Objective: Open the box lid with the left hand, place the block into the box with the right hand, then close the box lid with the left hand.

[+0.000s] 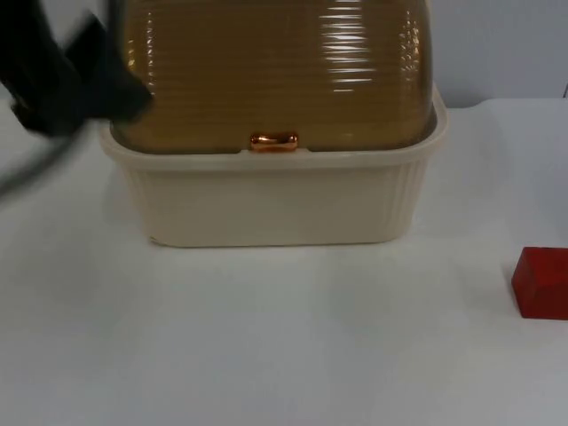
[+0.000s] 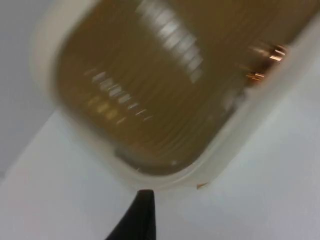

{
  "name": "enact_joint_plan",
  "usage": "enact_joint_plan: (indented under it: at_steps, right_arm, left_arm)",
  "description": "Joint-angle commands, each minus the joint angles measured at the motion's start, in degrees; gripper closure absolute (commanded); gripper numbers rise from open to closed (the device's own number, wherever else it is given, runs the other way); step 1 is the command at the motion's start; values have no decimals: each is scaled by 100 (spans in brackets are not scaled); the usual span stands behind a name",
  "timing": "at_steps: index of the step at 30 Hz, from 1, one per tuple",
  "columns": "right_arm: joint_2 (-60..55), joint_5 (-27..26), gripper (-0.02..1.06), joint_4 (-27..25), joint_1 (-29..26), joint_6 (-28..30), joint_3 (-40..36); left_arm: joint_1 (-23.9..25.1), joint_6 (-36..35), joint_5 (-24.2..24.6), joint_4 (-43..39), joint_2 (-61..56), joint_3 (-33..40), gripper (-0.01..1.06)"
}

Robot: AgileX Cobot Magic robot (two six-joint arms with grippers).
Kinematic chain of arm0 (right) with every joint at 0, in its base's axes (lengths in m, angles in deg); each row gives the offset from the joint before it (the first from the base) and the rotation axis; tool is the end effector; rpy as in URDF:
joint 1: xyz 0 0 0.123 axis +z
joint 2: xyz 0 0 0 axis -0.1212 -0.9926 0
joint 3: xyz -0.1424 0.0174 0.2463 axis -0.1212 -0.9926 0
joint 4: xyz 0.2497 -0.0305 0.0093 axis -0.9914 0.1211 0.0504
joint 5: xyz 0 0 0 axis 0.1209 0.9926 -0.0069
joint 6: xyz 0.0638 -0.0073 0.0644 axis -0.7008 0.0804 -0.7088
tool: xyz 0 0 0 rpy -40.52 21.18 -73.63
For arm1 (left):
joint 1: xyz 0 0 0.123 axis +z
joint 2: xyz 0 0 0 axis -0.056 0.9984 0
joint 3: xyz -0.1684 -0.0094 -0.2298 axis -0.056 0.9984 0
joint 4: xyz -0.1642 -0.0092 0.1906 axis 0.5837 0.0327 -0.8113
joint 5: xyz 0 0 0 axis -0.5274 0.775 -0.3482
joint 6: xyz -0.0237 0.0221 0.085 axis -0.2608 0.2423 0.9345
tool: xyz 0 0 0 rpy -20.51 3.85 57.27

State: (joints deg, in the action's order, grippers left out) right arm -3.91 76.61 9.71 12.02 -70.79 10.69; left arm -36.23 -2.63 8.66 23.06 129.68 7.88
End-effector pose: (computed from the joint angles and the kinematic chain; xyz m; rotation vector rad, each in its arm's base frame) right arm 0.2048 0.0105 0.3800 0.0230 1.9935 0.0098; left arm 0.2114 -0.1231 0.3058 1.2032 2.0255 0.1422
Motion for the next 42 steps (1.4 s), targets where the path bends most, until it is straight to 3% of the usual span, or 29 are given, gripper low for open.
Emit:
enact_joint_plan:
  at_steps: [1,2,3,6,7,10,13,18,20,21,24,38,42]
  right_arm:
    - [14,-92,-1,172,17,-1,33]
    - [14,-92,-1,172,17,-1,33]
    - [14,-92,-1,172,17,-1,33]
    - [14,-80,-1,173,17,-1,33]
    - [14,-80,-1,173,17,-1,33]
    - [14,-80,-1,185,17,-1,33]
    - [14,-47,-1,184,17,-1,33]
    - [14,-7,-1,240,17,-1,33]
    - [14,-7,-1,349,17,-1,33]
    - [14,-7,-1,349,17,-1,33]
    - [14,-7,-1,349,17,-1,33]
    - [14,-7,-1,374,17,-1,33]
    - [14,-17,-1,374,17,-1,33]
  left_arm:
    - [-733,0,147,-1379,483,-30,0]
    - [-733,0,147,-1379,483,-30,0]
    - [-1017,-215,199,-1997,718,-30,0]
    - [-1502,-1788,-88,-3632,1314,-30,0]
    - [-1502,-1788,-88,-3632,1314,-30,0]
    - [-1655,-3698,-783,-5187,1894,-30,0]
    - [-1655,-4226,-982,-5645,2123,-30,0]
    - [-1655,-5068,-914,-6774,2531,-30,0]
    - [-1655,-6203,-658,-7788,2798,-30,0]
    - [-1655,-6203,-658,-7788,2798,-30,0]
    - [-1655,-7278,-222,-8474,3183,-30,0]
    - [-1448,-7578,-502,-8634,3477,-30,0]
    - [-1419,-7578,-546,-8634,3477,-30,10]
